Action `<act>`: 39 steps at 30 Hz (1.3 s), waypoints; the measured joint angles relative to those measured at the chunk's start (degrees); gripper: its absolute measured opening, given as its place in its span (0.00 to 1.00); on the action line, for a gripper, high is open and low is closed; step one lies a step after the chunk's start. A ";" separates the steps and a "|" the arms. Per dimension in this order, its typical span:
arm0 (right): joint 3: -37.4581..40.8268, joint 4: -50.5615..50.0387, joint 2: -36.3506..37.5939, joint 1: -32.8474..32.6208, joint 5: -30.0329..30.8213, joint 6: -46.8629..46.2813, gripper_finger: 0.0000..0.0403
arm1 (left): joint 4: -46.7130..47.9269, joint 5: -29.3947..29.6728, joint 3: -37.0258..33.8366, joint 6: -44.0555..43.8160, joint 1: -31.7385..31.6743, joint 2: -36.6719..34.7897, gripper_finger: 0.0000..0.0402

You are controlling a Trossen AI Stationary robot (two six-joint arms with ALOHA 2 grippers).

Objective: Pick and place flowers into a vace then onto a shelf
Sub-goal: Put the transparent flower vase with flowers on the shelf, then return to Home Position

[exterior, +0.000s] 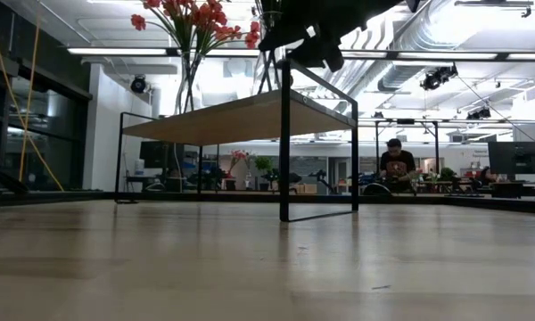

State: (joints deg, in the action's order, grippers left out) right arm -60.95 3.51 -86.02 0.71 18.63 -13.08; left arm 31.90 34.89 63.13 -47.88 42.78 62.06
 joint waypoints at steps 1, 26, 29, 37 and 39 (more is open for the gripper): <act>0.00 -0.04 0.00 0.00 0.04 0.26 0.72 | 0.00 0.00 0.00 0.00 -0.01 0.00 0.99; -0.02 -5.75 6.69 0.02 -1.18 0.79 0.73 | 1.27 0.00 0.02 0.00 0.01 0.00 0.99; -0.02 -5.82 6.62 0.02 -2.65 0.02 0.73 | 1.27 0.00 0.02 0.00 0.01 0.00 0.99; -0.02 -5.88 6.64 -0.20 -3.20 0.04 0.73 | 1.22 0.00 0.02 -0.02 0.00 0.00 0.99; -0.02 -5.88 6.64 -0.60 -3.19 0.06 0.73 | 1.22 0.01 0.02 -0.02 0.00 0.01 0.99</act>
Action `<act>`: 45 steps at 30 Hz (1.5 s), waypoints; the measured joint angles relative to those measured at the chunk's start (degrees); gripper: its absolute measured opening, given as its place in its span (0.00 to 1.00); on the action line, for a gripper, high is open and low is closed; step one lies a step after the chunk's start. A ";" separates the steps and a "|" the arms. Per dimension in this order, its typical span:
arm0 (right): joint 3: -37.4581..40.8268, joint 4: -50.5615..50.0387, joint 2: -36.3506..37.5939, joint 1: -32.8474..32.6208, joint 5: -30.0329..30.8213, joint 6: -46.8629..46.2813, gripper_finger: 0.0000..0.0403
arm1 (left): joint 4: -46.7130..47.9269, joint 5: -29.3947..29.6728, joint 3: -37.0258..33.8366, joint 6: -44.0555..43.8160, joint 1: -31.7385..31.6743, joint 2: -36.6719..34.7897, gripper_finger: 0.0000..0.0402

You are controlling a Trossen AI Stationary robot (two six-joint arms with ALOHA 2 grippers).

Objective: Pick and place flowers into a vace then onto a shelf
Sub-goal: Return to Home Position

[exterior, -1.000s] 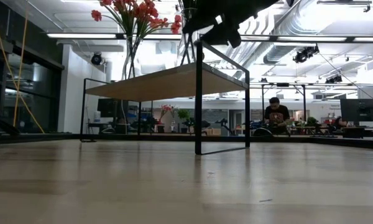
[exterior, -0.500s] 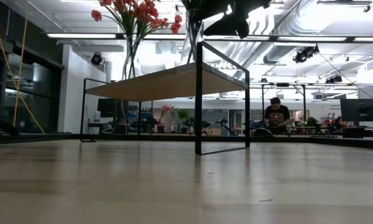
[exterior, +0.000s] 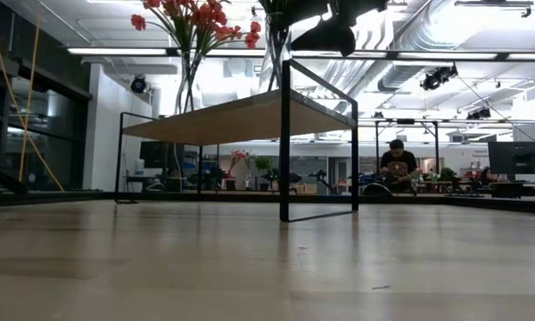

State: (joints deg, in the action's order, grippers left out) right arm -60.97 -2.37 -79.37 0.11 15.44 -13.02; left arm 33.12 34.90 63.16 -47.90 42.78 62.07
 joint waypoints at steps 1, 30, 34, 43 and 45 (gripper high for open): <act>0.00 0.00 0.00 -0.25 0.08 0.00 0.73 | 0.01 0.00 0.00 0.00 -0.01 -0.01 0.99; -0.04 -4.50 3.15 -0.47 1.50 -1.50 0.73 | 0.09 0.01 0.00 0.00 -0.01 0.01 0.99; -0.07 -8.00 4.47 -0.49 3.92 -2.73 0.73 | 0.35 0.01 0.00 0.00 -0.01 0.01 0.99; -0.07 -12.66 6.72 -0.47 6.80 -3.80 0.73 | 1.38 0.03 0.00 -0.43 -0.01 0.01 0.99; -0.10 -13.54 6.78 -0.47 8.38 -4.88 0.73 | 1.16 0.01 0.00 -0.42 0.01 0.01 0.99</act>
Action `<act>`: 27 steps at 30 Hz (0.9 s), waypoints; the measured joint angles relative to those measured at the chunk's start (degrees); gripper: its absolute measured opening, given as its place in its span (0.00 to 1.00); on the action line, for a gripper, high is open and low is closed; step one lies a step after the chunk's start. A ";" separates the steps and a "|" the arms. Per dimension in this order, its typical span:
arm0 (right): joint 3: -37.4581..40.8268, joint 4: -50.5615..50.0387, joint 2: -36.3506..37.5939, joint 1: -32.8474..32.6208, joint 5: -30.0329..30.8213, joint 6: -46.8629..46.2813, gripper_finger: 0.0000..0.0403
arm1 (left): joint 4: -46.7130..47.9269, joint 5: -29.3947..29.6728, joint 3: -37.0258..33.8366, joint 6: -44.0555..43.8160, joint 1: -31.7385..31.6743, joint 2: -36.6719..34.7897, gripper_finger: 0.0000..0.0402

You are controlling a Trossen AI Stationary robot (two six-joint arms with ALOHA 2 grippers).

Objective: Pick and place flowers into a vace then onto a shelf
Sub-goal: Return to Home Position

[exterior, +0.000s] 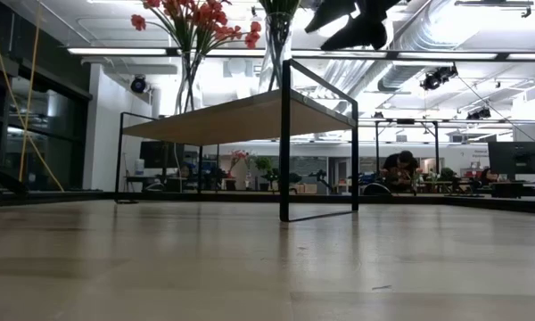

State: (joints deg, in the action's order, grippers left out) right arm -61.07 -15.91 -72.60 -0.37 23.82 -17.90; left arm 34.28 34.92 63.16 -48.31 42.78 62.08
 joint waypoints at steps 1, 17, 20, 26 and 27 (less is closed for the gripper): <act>-0.01 -1.15 0.00 -0.02 0.66 -0.43 0.73 | -0.02 0.00 0.00 0.00 -0.01 0.00 0.99; 0.03 -10.68 7.24 -0.02 10.22 -4.77 0.73 | 0.18 0.00 0.00 -0.02 -0.02 0.00 0.99; 0.03 -10.68 10.53 -0.21 9.30 -4.70 0.73 | 0.22 0.00 0.00 -0.02 -0.02 0.00 0.99; 0.03 -11.67 17.54 -1.57 8.86 -4.60 0.73 | 0.53 0.00 0.00 -0.02 0.00 -0.02 0.99; 0.03 -12.14 18.85 -1.86 8.88 -4.51 0.73 | 0.77 0.00 0.00 -0.02 -0.02 0.00 0.99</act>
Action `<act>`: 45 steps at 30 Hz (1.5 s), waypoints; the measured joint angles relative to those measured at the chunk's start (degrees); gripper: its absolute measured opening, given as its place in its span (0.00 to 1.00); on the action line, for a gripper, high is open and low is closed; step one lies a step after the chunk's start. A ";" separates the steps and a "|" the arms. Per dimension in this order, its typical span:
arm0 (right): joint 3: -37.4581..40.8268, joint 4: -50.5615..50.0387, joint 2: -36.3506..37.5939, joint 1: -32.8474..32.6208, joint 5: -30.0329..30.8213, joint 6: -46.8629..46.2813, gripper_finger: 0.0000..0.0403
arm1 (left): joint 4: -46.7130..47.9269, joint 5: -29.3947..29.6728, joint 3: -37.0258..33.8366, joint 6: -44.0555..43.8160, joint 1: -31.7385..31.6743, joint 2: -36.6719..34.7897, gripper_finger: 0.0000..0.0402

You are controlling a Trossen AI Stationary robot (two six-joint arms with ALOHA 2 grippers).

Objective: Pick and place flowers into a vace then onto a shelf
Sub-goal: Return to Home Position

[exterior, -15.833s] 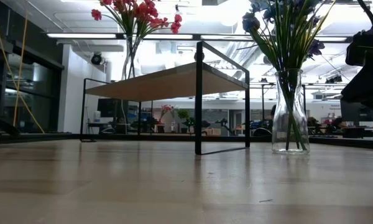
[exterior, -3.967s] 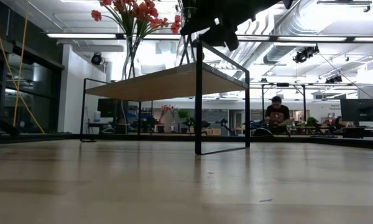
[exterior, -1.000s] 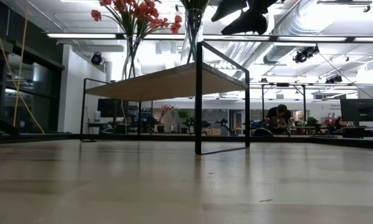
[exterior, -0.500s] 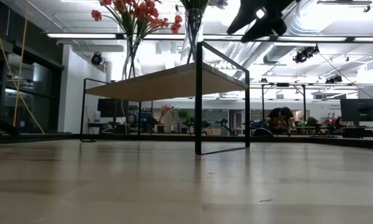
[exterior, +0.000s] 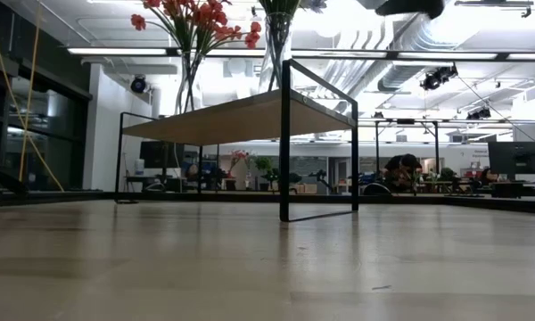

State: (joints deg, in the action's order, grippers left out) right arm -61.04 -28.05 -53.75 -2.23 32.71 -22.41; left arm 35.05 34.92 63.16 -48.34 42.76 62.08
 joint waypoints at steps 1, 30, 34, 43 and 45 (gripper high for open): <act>0.00 -0.67 1.31 -0.28 -0.03 0.32 0.73 | 0.20 0.00 0.00 0.00 0.00 0.00 0.99; 0.04 -21.22 33.58 -3.24 -21.67 6.86 0.73 | 17.85 1.40 0.00 3.01 0.02 -13.12 0.99; 0.04 -26.16 36.26 -3.24 -22.83 4.36 0.73 | 19.39 0.34 0.00 3.05 0.02 -15.34 0.99; 0.04 -29.32 41.71 -3.24 -24.30 2.83 0.73 | 23.31 -1.39 -0.01 1.43 0.02 -18.66 0.99; 0.04 -30.58 43.49 -3.20 -23.67 1.79 0.73 | 24.48 -1.14 -0.18 0.37 0.02 -18.91 0.99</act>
State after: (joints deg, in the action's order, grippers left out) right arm -60.99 -58.63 -10.26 -5.43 9.04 -20.62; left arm 59.53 33.78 62.98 -47.97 42.78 43.18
